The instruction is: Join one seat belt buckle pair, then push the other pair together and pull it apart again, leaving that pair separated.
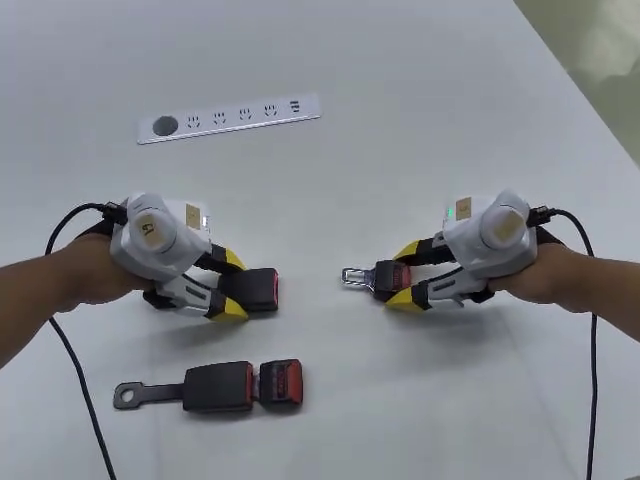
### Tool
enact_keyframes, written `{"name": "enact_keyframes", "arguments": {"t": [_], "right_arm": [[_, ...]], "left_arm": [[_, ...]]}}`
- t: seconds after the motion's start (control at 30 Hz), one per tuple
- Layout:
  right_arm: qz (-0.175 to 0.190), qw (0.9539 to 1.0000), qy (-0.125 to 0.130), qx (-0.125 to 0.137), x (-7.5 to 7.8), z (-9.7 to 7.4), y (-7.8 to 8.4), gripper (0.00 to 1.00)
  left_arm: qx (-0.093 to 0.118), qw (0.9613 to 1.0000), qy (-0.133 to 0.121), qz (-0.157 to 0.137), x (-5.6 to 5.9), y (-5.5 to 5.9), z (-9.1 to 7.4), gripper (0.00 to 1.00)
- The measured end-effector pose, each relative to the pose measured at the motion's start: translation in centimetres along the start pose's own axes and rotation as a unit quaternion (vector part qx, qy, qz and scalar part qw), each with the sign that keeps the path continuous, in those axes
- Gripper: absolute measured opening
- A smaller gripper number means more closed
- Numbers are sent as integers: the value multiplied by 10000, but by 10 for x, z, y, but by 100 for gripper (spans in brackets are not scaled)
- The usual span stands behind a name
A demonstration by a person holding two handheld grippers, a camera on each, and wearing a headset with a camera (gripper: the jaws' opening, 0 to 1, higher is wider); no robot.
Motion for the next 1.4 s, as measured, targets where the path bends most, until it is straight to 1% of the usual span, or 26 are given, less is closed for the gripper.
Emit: {"name": "enact_keyframes", "arguments": {"t": [0.07,0.13,0.2,0.27,0.3,0.4,0.47,0.53,0.63,0.67,0.87,1.1,1.2,1.4], "right_arm": [[-57,10000,-2,-33,1,1,-1,33],[-39,10000,-21,-46,2,1,-2,33],[-114,9998,-92,-148,4,1,-4,33],[-201,9992,-193,-283,3,-1,-7,33],[-266,9987,-251,-355,5,0,-7,33],[-341,9979,-302,-450,4,-1,-9,33],[-339,9979,-319,-459,6,-1,-9,33],[-339,9978,-335,-464,6,-1,-8,33],[-366,9975,-352,-501,6,1,-10,32],[-379,9973,-354,-520,5,2,-12,32],[-497,9967,-382,-507,-2,11,-21,32],[-570,9960,-442,-519,-1,18,-27,32],[-564,9963,-445,-480,-4,22,-31,32],[-565,9964,-503,-383,-7,33,-42,32]], "left_arm": [[-3,10000,-24,26,0,0,0,35],[-23,10000,-23,59,-1,1,0,34],[-73,9999,-4,117,-2,0,0,34],[-125,9998,25,147,-3,-1,0,34],[-166,9997,31,180,-3,-1,1,34],[-272,9993,57,250,-3,-3,1,34],[-314,9992,64,242,-3,-4,1,34],[-361,9992,85,147,-4,-4,1,34],[-450,9987,91,225,-4,-6,1,34],[-474,9985,95,239,-3,-7,1,34],[-528,9984,53,186,-1,-9,1,34],[-578,9982,33,144,-1,-10,1,34],[-564,9984,28,71,0,-11,1,34],[-616,9980,-12,101,3,-15,0,34]]}}
Point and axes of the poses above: the centre of the closed fingertips' face, and the gripper's own axes: z roughly forward along the fingers, x roughly to its right, y roughly out of its underside, the point moved 10 cm from there along -z, roughly backward along the fingers, and after that the axes turned 1 degree about x, right-handed, at the moved point
